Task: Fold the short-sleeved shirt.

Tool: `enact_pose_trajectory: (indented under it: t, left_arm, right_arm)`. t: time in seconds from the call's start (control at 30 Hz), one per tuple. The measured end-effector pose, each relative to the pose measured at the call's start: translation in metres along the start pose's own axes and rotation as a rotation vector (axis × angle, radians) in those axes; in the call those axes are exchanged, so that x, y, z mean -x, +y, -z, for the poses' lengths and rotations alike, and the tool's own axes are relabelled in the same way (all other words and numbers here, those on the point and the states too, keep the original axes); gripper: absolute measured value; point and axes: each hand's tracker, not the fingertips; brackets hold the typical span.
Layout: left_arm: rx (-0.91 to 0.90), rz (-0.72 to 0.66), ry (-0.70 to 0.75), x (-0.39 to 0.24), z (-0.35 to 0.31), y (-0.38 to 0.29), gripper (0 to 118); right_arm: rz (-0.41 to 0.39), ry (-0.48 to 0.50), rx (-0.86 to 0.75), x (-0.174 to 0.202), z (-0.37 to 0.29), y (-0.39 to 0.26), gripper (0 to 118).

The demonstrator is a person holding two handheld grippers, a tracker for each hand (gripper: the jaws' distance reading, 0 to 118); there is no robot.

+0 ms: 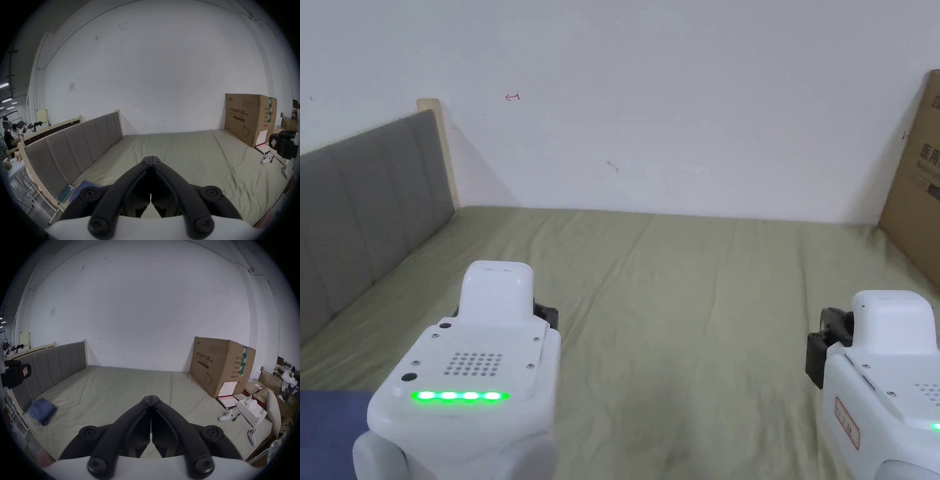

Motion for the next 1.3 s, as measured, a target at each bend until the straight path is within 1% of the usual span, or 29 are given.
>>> enact_pose_trajectory:
  t: [0.1, 0.2, 0.23, 0.3, 0.37, 0.4, 0.5, 0.53, 0.57, 0.6, 0.63, 0.67, 0.7, 0.73, 0.77, 0.87, 0.9, 0.97, 1.07, 1.23, 1.3]
  left_arm:
    - [-0.042, -0.054, -0.035, -0.002, -0.016, 0.001, 0]
    - [-0.054, -0.048, -0.034, -0.009, -0.022, 0.000, 0]
    - [-0.074, -0.017, -0.030, -0.013, -0.024, -0.001, 0]
    - [-0.075, 0.002, -0.026, -0.020, -0.026, -0.003, 0]
    - [-0.102, -0.022, -0.058, -0.021, -0.030, -0.005, 0]
    - [-0.095, -0.023, -0.050, -0.023, -0.030, -0.003, 0]
    - [-0.117, -0.042, -0.054, -0.025, -0.031, -0.001, 1]
    - [-0.114, -0.043, -0.054, -0.026, -0.029, 0.001, 8]
    - [-0.111, -0.048, -0.059, -0.025, -0.028, 0.001, 25]
    - [-0.101, -0.051, -0.065, -0.026, -0.028, 0.001, 44]
    - [-0.094, -0.047, -0.071, -0.027, -0.026, 0.000, 69]
    - [-0.083, -0.041, -0.080, -0.027, -0.025, -0.001, 99]
    - [-0.068, -0.034, -0.084, -0.028, -0.023, -0.003, 110]
    - [-0.058, -0.033, -0.088, -0.029, -0.022, -0.004, 111]
    - [-0.053, -0.041, -0.092, -0.029, -0.021, -0.006, 110]
    - [-0.080, -0.063, -0.106, -0.029, -0.025, -0.007, 110]
    - [-0.082, -0.060, -0.116, -0.030, -0.024, -0.006, 110]
    - [-0.069, -0.066, -0.142, -0.029, -0.022, -0.002, 110]
    - [-0.048, -0.073, -0.165, -0.031, -0.020, 0.001, 110]
    - [-0.051, -0.058, -0.172, -0.031, -0.020, 0.002, 110]
    - [0.005, -0.025, -0.142, -0.033, -0.018, 0.005, 110]
  right_arm:
    - [0.015, -0.001, -0.059, -0.001, -0.015, 0.004, 0]
    - [-0.005, -0.021, -0.072, -0.001, -0.019, 0.003, 0]
    - [-0.010, -0.024, -0.069, -0.002, -0.017, 0.002, 0]
    - [0.002, -0.021, -0.052, -0.005, -0.016, -0.001, 0]
    - [0.024, -0.012, -0.044, -0.009, -0.016, -0.004, 0]
    - [0.026, -0.016, -0.041, -0.009, -0.016, -0.004, 0]
    - [0.012, -0.027, -0.047, -0.009, -0.017, -0.004, 4]
    - [0.010, -0.023, -0.048, -0.009, -0.017, -0.004, 7]
    - [0.011, -0.021, -0.048, -0.009, -0.017, -0.004, 16]
    - [0.012, -0.022, -0.047, -0.009, -0.017, -0.004, 28]
    - [0.010, -0.025, -0.046, -0.009, -0.017, -0.005, 48]
    - [0.006, -0.027, -0.045, -0.008, -0.016, -0.005, 81]
    - [0.002, -0.031, -0.043, -0.007, -0.015, -0.006, 104]
    - [0.002, -0.031, -0.039, -0.007, -0.012, -0.007, 117]
    - [0.008, -0.027, -0.035, -0.008, -0.011, -0.008, 118]
    - [0.018, -0.016, -0.055, -0.008, -0.013, -0.009, 118]
    - [0.016, -0.027, -0.059, -0.008, -0.013, -0.009, 118]
    - [0.003, -0.038, -0.059, -0.008, -0.012, -0.007, 118]
    - [0.005, -0.033, -0.068, -0.008, -0.011, -0.006, 118]
    - [-0.003, -0.044, -0.069, -0.011, -0.010, -0.005, 118]
    - [-0.008, -0.055, -0.068, -0.012, -0.010, -0.005, 118]
